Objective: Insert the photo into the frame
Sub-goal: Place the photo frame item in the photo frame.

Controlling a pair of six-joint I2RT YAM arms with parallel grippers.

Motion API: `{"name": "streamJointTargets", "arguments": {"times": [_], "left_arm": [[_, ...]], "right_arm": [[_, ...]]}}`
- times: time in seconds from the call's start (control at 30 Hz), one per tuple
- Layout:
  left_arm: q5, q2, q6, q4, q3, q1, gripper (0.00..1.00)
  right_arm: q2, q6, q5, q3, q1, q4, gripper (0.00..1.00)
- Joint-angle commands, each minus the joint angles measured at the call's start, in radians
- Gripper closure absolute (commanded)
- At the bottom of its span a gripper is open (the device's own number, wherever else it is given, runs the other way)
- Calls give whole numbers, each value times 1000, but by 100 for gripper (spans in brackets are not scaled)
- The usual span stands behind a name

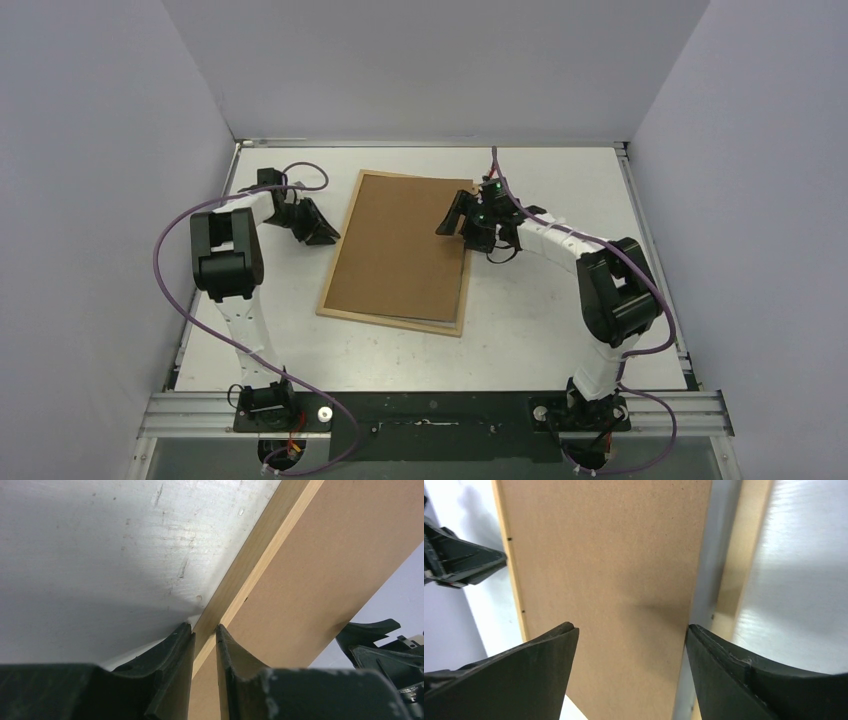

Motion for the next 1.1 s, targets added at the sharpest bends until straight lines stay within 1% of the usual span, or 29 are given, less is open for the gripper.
{"name": "streamJointTargets", "arguments": {"times": [0.0,0.1,0.23,0.33,0.4,0.5,0.6,0.7,0.87,1.07], "left_arm": [[-1,-3,15,-37,62,6,76],[-8,-6,19,-44,74,7,71],[-15,-12,25,-47,83,6,66],[-13,-14,34,-46,84,5,62],[-18,-18,55,-45,82,-1,57],[-26,-19,72,-37,72,-6,52],[-25,-3,79,-35,75,-13,51],[-24,8,90,-57,87,-25,52],[-77,-32,111,-50,27,-50,52],[-159,-84,154,-66,-37,-75,48]], "right_arm": [[-39,-94,87,107,3,-259,20],[-50,-116,122,129,-5,-331,18],[-61,-126,167,121,-13,-372,17],[-60,-112,185,105,-23,-380,17],[-59,-101,198,94,-29,-367,16],[-25,-105,198,95,-34,-338,16],[44,-124,188,134,-28,-340,18],[103,-146,193,167,-12,-361,21],[135,-207,209,181,20,-401,21],[147,-286,282,195,64,-491,18]]}}
